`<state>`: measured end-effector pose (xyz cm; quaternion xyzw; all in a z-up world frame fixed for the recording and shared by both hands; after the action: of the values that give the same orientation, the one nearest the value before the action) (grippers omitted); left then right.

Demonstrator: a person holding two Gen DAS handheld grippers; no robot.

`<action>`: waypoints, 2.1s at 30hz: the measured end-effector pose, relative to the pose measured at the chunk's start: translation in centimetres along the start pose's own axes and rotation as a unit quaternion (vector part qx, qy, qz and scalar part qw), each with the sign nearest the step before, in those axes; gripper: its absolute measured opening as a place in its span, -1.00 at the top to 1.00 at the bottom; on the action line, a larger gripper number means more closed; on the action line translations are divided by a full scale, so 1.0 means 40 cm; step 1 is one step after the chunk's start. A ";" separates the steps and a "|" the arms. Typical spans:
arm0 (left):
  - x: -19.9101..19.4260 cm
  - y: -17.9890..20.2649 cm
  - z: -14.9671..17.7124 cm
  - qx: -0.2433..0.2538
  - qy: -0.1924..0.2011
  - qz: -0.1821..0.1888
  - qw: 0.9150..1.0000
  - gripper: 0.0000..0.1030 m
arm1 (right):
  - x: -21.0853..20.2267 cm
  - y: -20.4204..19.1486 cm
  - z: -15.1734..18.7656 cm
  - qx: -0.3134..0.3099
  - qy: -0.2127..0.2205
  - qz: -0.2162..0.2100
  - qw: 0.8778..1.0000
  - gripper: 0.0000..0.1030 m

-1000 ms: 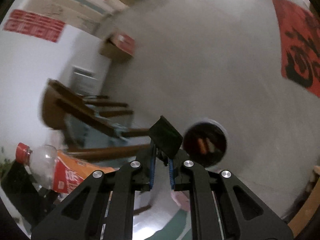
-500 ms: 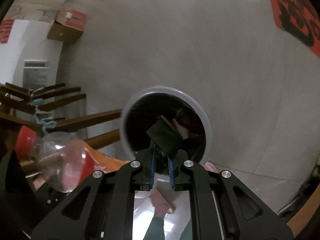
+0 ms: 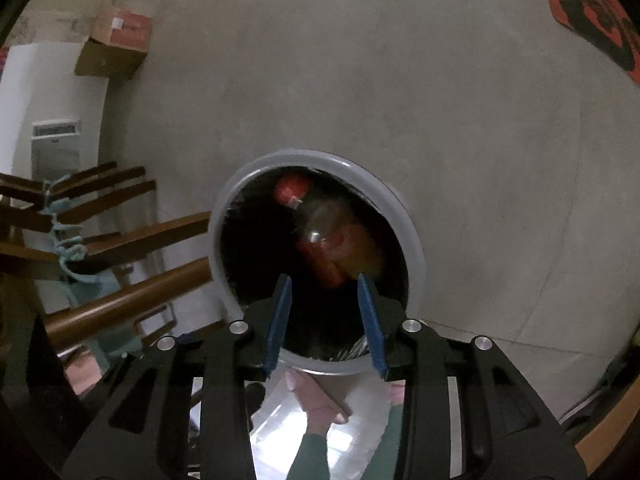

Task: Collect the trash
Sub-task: 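Carry bottle and plastic box to the bin and open both tools to drop them, then grasp the blue gum box with left tool while right tool grasps the white tissue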

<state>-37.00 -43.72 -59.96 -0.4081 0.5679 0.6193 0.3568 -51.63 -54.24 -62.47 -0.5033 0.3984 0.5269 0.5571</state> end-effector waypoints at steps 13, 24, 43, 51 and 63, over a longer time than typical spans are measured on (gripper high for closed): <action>-0.485 0.163 0.017 0.007 0.114 0.016 0.993 -0.45 | -0.470 -0.024 0.055 -0.043 0.054 -0.078 0.995 -0.20; -1.127 0.237 0.176 -0.005 0.296 0.001 0.955 -0.86 | -1.032 -0.325 0.179 -0.226 0.174 -0.114 0.952 -0.72; -1.465 -0.492 1.017 -0.474 0.418 -0.135 0.763 -0.86 | -0.970 -1.356 0.904 -0.680 0.146 -0.133 0.706 -0.72; -1.401 -0.662 1.018 -0.512 0.367 -0.130 0.766 -0.86 | -0.798 -1.505 0.992 -0.732 0.148 -0.037 0.664 -0.72; -1.372 -0.729 1.027 -0.530 0.350 -0.137 0.760 -0.89 | -0.668 -1.527 0.986 -0.720 0.145 0.014 0.679 -0.15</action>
<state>7.92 1.27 -21.11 -0.7942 0.1720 0.5798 -0.0593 1.93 -16.77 -20.89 -0.8135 -0.0212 0.5792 -0.0487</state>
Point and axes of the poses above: each gripper's, at about its wrist camera, not at the fingertips, and x roughly the way its jaws point, y to its right, z to its underside, the point moved 3 cm from there along x, roughly the way its jaws point, and after that the axes turned 15 degrees about z, right-handed, at the moved point
